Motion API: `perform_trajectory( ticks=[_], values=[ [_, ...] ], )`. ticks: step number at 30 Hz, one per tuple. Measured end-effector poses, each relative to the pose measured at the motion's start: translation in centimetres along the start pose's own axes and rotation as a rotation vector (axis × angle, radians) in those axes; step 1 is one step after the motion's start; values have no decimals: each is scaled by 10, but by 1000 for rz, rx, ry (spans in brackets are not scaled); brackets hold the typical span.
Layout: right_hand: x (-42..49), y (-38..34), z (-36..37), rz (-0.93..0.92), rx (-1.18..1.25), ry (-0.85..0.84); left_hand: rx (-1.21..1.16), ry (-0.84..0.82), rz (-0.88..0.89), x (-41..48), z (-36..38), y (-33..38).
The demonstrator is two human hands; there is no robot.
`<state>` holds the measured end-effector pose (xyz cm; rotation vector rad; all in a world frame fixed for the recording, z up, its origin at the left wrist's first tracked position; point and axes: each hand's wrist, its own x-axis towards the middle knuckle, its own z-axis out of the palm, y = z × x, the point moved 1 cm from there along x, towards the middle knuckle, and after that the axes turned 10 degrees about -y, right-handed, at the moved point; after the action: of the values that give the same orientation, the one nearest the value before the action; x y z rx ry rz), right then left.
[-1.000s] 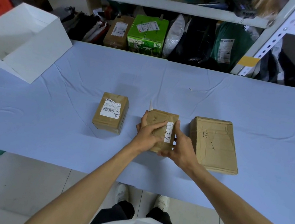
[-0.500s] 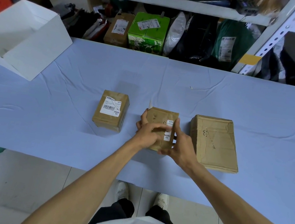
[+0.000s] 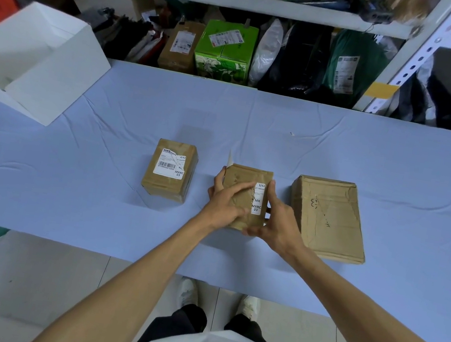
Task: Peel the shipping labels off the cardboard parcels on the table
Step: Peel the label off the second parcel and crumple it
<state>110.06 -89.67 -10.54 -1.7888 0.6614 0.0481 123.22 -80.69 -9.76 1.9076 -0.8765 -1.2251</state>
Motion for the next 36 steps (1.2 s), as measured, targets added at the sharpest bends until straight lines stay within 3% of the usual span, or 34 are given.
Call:
perform_trajectory(
  ticks=[9,13,18,20,25,31,36],
  values=[
    [2,3,2,38,74,10,-9,-5,2,2,0,-1],
    [1,-4,2,18,-85,-2,5,15,3,2,3,2],
    [3,-2,3,20,20,20,29,23,11,2,3,4],
    [2,-4,2,27,-25,18,-12,68,45,4,1,3],
    [0,-5,1,96,122,48,-50,271,136,14,-5,8],
    [1,-3,5,88,-30,11,-39,347,138,28,-2,7],
    [5,5,7,120,72,46,-58,375,138,34,3,4]
  ],
)
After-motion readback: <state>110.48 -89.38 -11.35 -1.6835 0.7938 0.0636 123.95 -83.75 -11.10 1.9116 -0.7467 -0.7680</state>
